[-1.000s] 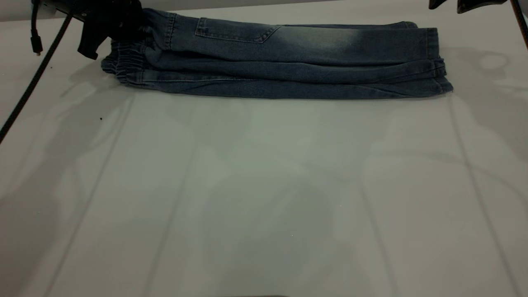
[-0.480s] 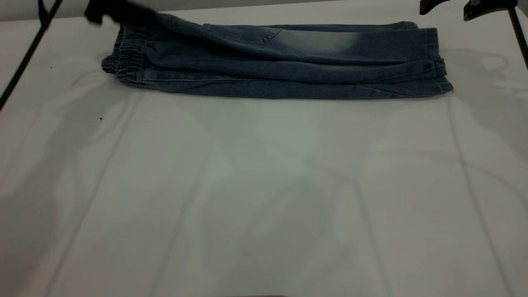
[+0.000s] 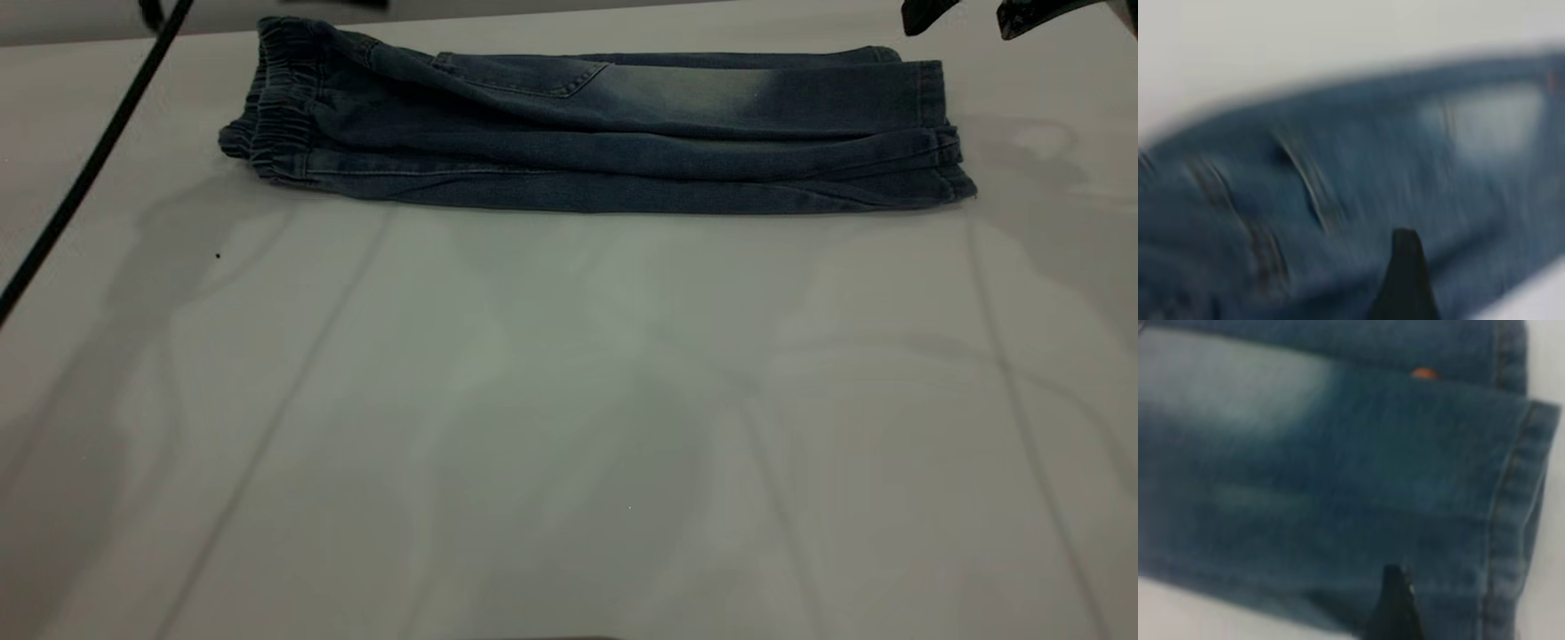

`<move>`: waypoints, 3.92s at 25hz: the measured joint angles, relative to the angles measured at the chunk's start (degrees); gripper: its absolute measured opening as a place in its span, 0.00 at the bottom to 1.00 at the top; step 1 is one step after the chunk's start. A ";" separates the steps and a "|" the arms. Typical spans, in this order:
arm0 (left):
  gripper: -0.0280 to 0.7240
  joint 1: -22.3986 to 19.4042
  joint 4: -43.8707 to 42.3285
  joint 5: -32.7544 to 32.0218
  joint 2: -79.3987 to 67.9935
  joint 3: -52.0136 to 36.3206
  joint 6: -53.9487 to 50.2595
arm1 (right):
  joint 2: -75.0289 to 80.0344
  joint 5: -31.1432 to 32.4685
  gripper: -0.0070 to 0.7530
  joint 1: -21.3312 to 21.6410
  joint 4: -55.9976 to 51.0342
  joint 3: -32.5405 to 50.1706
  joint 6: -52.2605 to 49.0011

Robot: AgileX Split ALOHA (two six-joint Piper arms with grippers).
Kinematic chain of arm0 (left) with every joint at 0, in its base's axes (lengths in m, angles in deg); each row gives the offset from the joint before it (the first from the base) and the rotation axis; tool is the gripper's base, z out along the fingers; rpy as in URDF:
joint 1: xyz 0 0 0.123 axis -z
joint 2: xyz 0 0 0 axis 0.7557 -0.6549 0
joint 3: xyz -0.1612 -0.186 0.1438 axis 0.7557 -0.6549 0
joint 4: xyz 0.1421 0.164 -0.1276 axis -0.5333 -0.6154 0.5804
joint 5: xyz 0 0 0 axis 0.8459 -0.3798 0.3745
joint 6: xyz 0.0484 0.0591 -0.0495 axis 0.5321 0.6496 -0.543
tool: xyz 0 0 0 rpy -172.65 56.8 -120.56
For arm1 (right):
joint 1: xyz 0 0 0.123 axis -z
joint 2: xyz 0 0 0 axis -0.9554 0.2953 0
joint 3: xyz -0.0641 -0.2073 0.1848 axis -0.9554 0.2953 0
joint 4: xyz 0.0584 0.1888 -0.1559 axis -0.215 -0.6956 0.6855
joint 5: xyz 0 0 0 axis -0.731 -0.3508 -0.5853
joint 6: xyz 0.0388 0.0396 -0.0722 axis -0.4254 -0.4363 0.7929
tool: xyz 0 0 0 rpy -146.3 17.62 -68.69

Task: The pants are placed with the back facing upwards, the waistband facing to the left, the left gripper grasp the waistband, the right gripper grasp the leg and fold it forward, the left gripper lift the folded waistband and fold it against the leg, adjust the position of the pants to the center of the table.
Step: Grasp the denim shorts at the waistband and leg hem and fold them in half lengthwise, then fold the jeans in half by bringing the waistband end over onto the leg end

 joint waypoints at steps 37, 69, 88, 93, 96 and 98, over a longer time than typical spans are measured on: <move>0.64 7.70 -29.68 32.12 -3.56 0.02 -14.93 | -0.26 4.47 0.67 -8.95 -31.91 0.00 35.19; 0.64 -10.59 -36.23 1.61 0.47 0.20 -26.09 | 6.61 -2.37 0.66 -16.79 -70.34 -3.74 68.15; 0.64 -10.60 -22.97 8.08 -3.91 0.61 -20.42 | 6.61 -1.81 0.64 -16.74 -31.49 -6.77 32.43; 0.64 -9.55 -18.86 8.86 -5.22 1.49 -17.79 | 6.61 -1.46 0.64 -16.74 -31.18 -6.77 32.23; 0.64 -8.43 -16.73 9.28 -6.70 2.24 -14.36 | 6.61 -0.81 0.64 -16.74 -31.13 -6.77 32.23; 0.64 -8.02 -16.18 9.58 -7.50 2.26 -13.30 | 6.61 -0.52 0.64 -16.74 -31.13 -6.77 32.21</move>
